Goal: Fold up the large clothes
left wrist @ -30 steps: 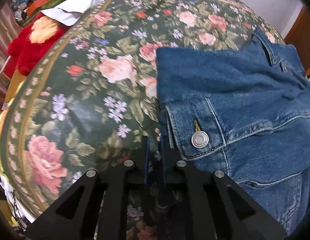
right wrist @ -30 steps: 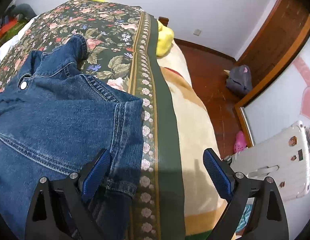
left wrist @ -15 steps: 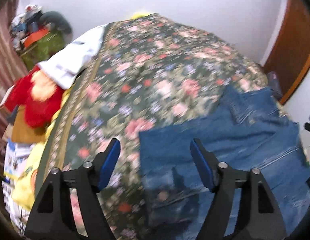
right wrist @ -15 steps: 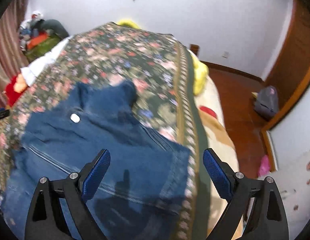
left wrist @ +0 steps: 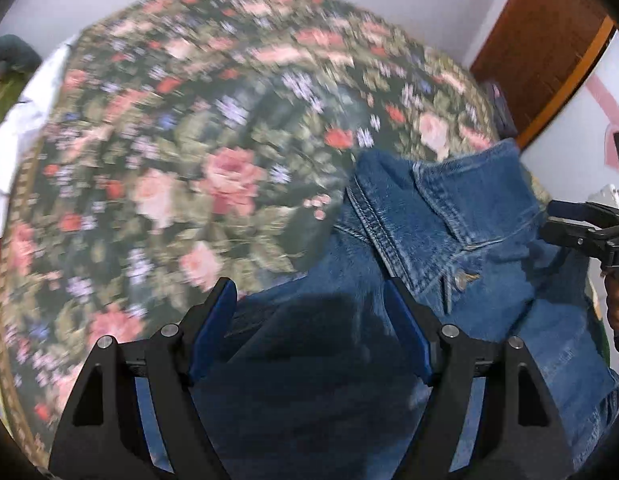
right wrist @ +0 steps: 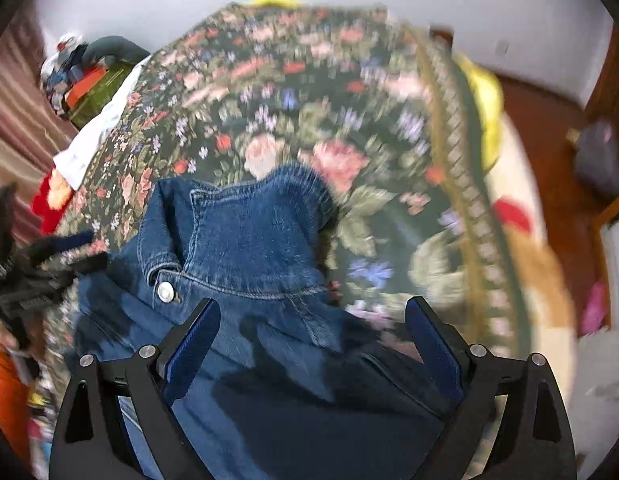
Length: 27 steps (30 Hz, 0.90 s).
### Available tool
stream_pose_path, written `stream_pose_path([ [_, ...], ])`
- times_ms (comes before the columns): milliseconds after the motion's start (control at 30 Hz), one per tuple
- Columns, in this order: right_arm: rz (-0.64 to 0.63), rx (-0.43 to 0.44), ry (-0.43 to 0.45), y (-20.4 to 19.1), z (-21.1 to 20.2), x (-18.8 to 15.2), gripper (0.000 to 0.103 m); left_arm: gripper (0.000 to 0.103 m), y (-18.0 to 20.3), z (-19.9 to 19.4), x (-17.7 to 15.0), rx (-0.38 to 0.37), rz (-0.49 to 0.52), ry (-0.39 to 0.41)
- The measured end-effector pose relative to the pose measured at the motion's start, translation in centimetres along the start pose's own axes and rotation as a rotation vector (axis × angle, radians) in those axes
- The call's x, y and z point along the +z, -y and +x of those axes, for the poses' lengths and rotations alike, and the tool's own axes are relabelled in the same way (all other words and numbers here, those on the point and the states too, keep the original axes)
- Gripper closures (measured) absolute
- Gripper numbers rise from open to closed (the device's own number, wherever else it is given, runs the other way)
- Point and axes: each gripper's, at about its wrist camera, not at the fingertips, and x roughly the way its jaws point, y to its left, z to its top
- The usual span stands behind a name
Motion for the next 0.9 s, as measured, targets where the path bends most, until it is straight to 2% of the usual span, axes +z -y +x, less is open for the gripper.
stream_pose_path([
  [100, -0.004, 0.03, 0.009, -0.5, 1.5, 0.8, 0.021, 0.028, 0.4, 3.4, 1.0, -0.007, 0.008, -0.056],
  [133, -0.015, 0.046, 0.014, -0.8, 1.7, 1.0, 0.03, 0.028, 0.6, 4.1, 1.1, -0.021, 0.014, -0.066],
  [167, -0.021, 0.069, 0.008, -1.1, 2.1, 1.2, 0.044, 0.028, 0.6, 4.5, 1.2, -0.028, 0.017, -0.067],
  [233, -0.021, 0.063, 0.011, -1.7, 2.9, 1.3, 0.048, 0.029, 0.9, 4.9, 1.1, -0.034, 0.029, -0.049],
  [300, -0.05, 0.034, 0.039, -2.3, 3.3, 1.3, 0.06, 0.041, 1.0, 4.6, 0.7, -0.057, 0.032, -0.031],
  [367, -0.035, 0.04, 0.052, -2.3, 3.2, 1.4, 0.075, 0.07, 1.2, 4.0, 0.2, -0.112, 0.031, -0.015],
  [400, -0.015, 0.052, 0.064, -2.2, 2.8, 1.5, 0.077, 0.073, 1.6, 3.7, -0.1, -0.115, 0.041, -0.011],
  [467, -0.007, 0.053, 0.084, -2.5, 1.9, 1.7, 0.081, 0.092, 1.9, 3.3, -0.2, -0.076, 0.051, 0.0],
  [567, -0.064, 0.033, 0.137, -4.4, -0.4, 2.0, 0.083, 0.094, 2.1, 1.5, -0.5, -0.043, 0.036, 0.037],
  [700, -0.159, -0.006, 0.214, -8.3, -3.2, 3.1, 0.084, 0.097, 1.7, -3.5, -0.3, 0.009, 0.052, 0.174],
  [800, -0.134, 0.02, 0.274, -10.1, -4.6, 5.1, 0.084, 0.097, 0.2, -6.3, 0.1, 0.038, 0.031, 0.236],
  [900, -0.111, 0.046, 0.305, -11.8, -4.2, 7.2, 0.084, 0.097, -1.3, -7.5, 1.0, 0.113, 0.038, 0.263],
])
